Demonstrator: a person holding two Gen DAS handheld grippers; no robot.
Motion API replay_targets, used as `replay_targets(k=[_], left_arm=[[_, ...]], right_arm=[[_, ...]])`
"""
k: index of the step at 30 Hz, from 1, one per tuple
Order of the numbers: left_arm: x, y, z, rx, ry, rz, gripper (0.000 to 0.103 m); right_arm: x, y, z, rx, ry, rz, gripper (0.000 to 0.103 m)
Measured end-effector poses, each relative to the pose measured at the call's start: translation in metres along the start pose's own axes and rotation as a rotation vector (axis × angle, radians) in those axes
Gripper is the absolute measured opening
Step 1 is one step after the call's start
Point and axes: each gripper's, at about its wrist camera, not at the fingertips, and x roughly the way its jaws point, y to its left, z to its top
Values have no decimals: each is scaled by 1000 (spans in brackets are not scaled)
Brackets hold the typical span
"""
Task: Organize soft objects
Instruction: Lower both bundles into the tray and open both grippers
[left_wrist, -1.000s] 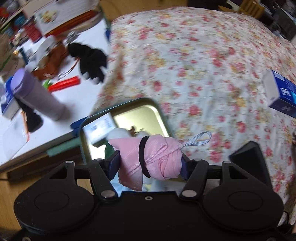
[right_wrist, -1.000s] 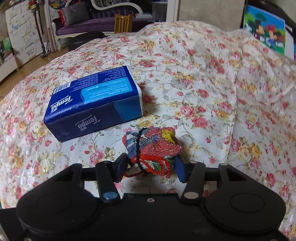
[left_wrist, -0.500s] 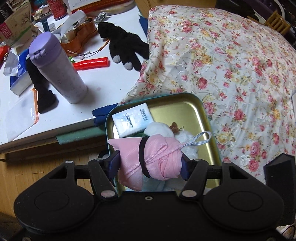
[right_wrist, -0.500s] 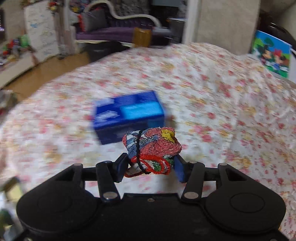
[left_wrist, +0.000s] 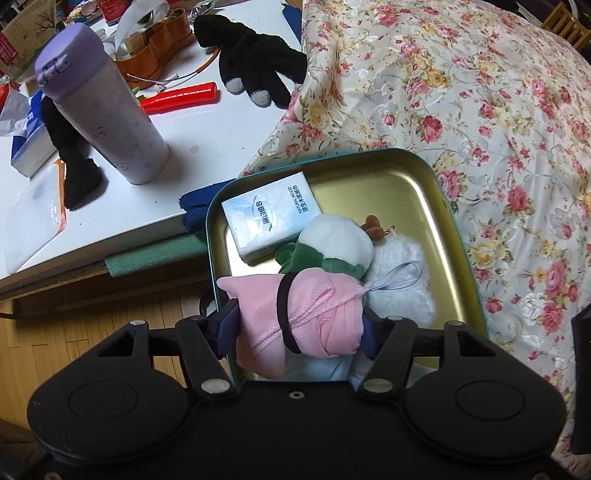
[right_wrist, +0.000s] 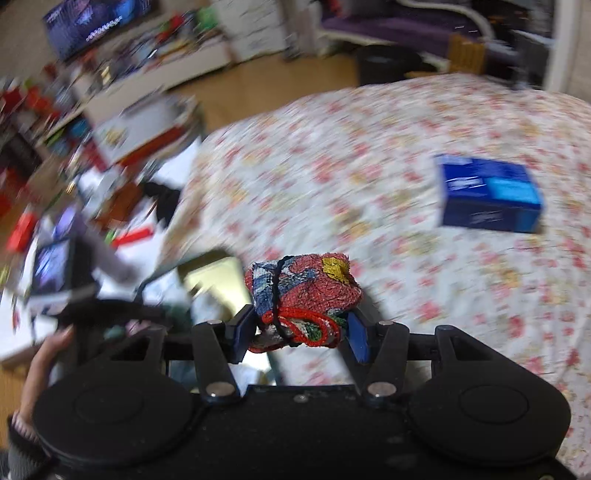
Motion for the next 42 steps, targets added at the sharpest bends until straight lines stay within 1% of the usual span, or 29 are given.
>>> replay_targets(k=[2, 5, 6, 9, 13, 15, 19, 23, 25, 26, 35, 42], left_arm=[[7, 3, 1, -7, 15, 8, 60], [8, 9, 8, -39, 20, -31, 61], [7, 10, 10, -41, 13, -29, 63], [5, 10, 15, -48, -3, -12, 64], [5, 8, 18, -46, -5, -31, 70], [5, 8, 18, -47, -3, -38, 72], [4, 13, 19, -76, 0, -55, 73], [4, 16, 20, -97, -1, -62, 77], [3, 16, 20, -100, -4, -61, 77], [3, 17, 20, -101, -6, -61, 77], [3, 9, 19, -79, -5, -62, 77], [3, 7, 16, -63, -8, -31, 78]], right_arm=[[13, 19, -4, -32, 40, 7, 50], [34, 47, -8, -90, 99, 37, 50], [39, 55, -10, -105, 113, 42, 50], [56, 78, -11, -161, 139, 45, 50], [78, 94, -8, -181, 171, 28, 51], [87, 98, -6, -183, 193, 26, 51], [104, 103, -4, -182, 221, 24, 53], [117, 107, -4, -189, 231, 18, 58], [120, 107, -4, -190, 231, 19, 62], [123, 107, -3, -189, 231, 21, 62], [115, 100, -6, -176, 223, 9, 62], [103, 97, -15, -166, 219, 2, 62]])
